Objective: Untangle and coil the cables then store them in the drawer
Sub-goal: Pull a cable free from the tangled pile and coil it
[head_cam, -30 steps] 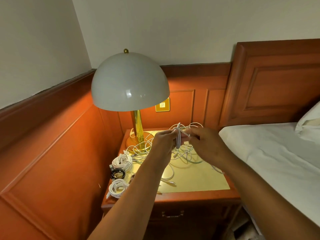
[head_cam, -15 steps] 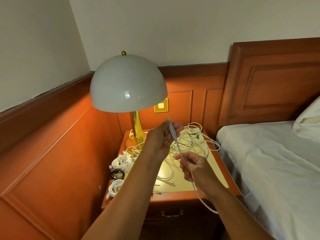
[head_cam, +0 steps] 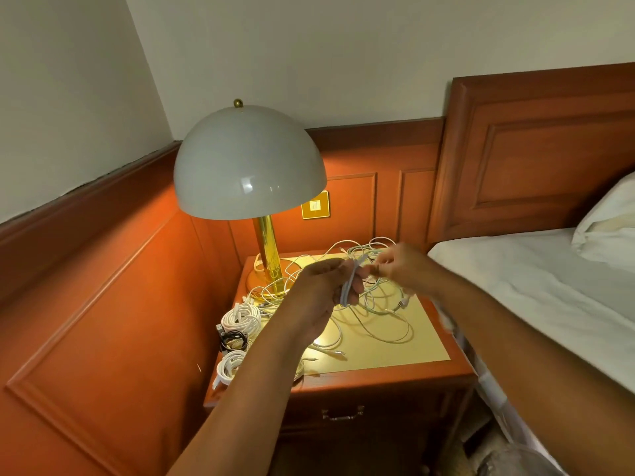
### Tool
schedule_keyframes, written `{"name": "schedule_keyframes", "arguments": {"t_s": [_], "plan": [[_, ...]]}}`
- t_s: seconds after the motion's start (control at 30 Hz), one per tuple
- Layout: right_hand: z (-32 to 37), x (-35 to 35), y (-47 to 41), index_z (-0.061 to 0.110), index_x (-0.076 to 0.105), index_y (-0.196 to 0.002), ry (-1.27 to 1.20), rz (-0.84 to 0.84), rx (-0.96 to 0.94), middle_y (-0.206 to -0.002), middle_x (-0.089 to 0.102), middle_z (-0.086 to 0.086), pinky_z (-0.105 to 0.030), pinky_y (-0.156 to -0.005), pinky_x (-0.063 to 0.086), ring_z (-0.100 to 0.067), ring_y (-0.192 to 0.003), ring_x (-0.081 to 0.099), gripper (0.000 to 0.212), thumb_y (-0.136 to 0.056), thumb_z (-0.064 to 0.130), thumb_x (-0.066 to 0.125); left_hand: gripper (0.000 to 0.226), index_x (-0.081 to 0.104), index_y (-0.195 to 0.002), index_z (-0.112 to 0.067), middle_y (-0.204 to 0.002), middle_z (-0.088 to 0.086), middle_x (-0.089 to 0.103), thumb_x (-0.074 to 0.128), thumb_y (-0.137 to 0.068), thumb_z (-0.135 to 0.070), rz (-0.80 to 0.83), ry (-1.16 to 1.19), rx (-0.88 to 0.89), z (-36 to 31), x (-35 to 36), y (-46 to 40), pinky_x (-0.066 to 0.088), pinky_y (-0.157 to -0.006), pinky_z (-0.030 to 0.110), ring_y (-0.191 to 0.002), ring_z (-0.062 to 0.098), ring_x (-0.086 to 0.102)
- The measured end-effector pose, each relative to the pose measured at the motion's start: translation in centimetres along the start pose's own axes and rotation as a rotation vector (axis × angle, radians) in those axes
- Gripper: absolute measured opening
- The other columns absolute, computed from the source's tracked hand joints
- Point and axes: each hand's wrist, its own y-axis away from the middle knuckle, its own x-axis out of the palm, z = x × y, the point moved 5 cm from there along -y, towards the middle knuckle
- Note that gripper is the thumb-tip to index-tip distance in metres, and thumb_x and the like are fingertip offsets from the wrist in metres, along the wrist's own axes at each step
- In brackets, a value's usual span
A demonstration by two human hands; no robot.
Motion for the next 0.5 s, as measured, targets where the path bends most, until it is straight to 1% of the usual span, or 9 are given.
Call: {"name": "schedule_keyframes", "arguments": {"t_s": [0.07, 0.1, 0.17, 0.23, 0.27, 0.33, 0.4, 0.47, 0.5], "plan": [[2.6, -2.1, -0.7, -0.002, 0.066, -0.080, 0.305, -0.049, -0.058, -0.061, 0.049, -0.006, -0.027, -0.054, 0.031, -0.018, -0.057, 0.042, 0.048, -0.083, 0.046, 0.069, 0.028, 0.068, -0.088, -0.001, -0.068, 0.006, 0.064, 0.047, -0.101, -0.013, 0.008, -0.202, 0.031, 0.3, 0.3, 0.2, 0.048, -0.064, 0.028, -0.062, 0.020, 0.057], [3.7, -3.0, -0.9, -0.003, 0.067, -0.080, 0.371, -0.068, -0.083, -0.065, 0.054, -0.009, -0.028, -0.056, 0.033, -0.021, -0.060, 0.045, 0.050, -0.081, 0.047, 0.071, 0.028, 0.068, -0.088, -0.001, -0.068, 0.006, 0.066, 0.047, -0.101, -0.013, -0.006, -0.266, 0.034, 0.5, 0.4, 0.1, 0.048, -0.067, 0.030, -0.063, 0.022, 0.057], [5.7, -4.0, -0.4, 0.003, 0.069, -0.079, 0.365, -0.095, -0.134, -0.072, 0.064, -0.010, -0.031, -0.059, 0.041, -0.024, -0.066, 0.055, 0.037, -0.084, 0.039, 0.072, 0.028, 0.067, -0.091, 0.002, -0.069, 0.006, 0.067, 0.047, -0.101, -0.013, -0.044, -0.296, 0.012, 0.8, 0.1, -0.3, 0.049, -0.070, 0.031, -0.064, 0.023, 0.059], [7.3, -3.8, 0.8, 0.008, 0.071, -0.077, 0.357, -0.121, -0.183, -0.075, 0.066, -0.006, -0.031, -0.065, 0.046, -0.019, -0.069, 0.060, 0.024, -0.090, 0.028, 0.067, 0.028, 0.066, -0.094, 0.005, -0.071, 0.007, 0.068, 0.047, -0.101, -0.013, -0.077, -0.280, -0.014, 1.3, -0.3, -0.8, 0.051, -0.070, 0.030, -0.065, 0.023, 0.061], [7.8, -3.3, 1.4, 0.010, 0.072, -0.079, 0.368, -0.127, -0.205, -0.075, 0.066, -0.003, -0.029, -0.065, 0.045, -0.015, -0.069, 0.058, 0.024, -0.094, 0.024, 0.062, 0.027, 0.066, -0.094, 0.005, -0.071, 0.007, 0.068, 0.047, -0.101, -0.013, -0.098, -0.255, -0.022, 1.5, -0.5, -1.1, 0.051, -0.069, 0.029, -0.064, 0.022, 0.062], [7.8, -1.7, 2.8, 0.008, 0.073, -0.092, 0.366, -0.133, -0.217, -0.078, 0.063, 0.002, -0.021, -0.062, 0.040, -0.007, -0.068, 0.053, 0.025, -0.098, 0.018, 0.051, 0.027, 0.065, -0.090, 0.004, -0.071, 0.008, 0.069, 0.048, -0.101, -0.013, -0.150, -0.144, -0.024, 2.1, -0.9, -1.6, 0.052, -0.065, 0.027, -0.063, 0.020, 0.064], [6.7, 0.9, 4.4, 0.009, 0.070, -0.103, 0.238, -0.153, -0.187, -0.085, 0.062, 0.001, -0.017, -0.063, 0.036, -0.004, -0.071, 0.050, 0.025, -0.101, 0.014, 0.046, 0.029, 0.066, -0.085, 0.002, -0.070, 0.008, 0.067, 0.048, -0.101, -0.015, -0.202, 0.007, -0.022, 2.6, -1.3, -2.0, 0.051, -0.063, 0.025, -0.063, 0.018, 0.063], [5.9, 3.3, 6.3, 0.015, 0.067, -0.111, 0.056, -0.251, -0.177, -0.093, 0.061, 0.007, -0.013, -0.068, 0.041, -0.001, -0.076, 0.052, 0.023, -0.101, 0.014, 0.046, 0.030, 0.065, -0.085, 0.002, -0.073, 0.011, 0.064, 0.047, -0.101, -0.016, -0.237, 0.183, -0.048, 3.2, -1.4, -2.2, 0.050, -0.062, 0.025, -0.064, 0.019, 0.061], [5.3, 4.4, 7.1, 0.020, 0.065, -0.113, -0.029, -0.320, -0.160, -0.092, 0.060, 0.012, -0.013, -0.068, 0.044, 0.000, -0.074, 0.053, 0.022, -0.101, 0.015, 0.047, 0.029, 0.065, -0.088, 0.003, -0.075, 0.013, 0.065, 0.046, -0.101, -0.015, -0.241, 0.290, -0.067, 3.5, -1.2, -2.2, 0.052, -0.062, 0.025, -0.065, 0.019, 0.064]]}}
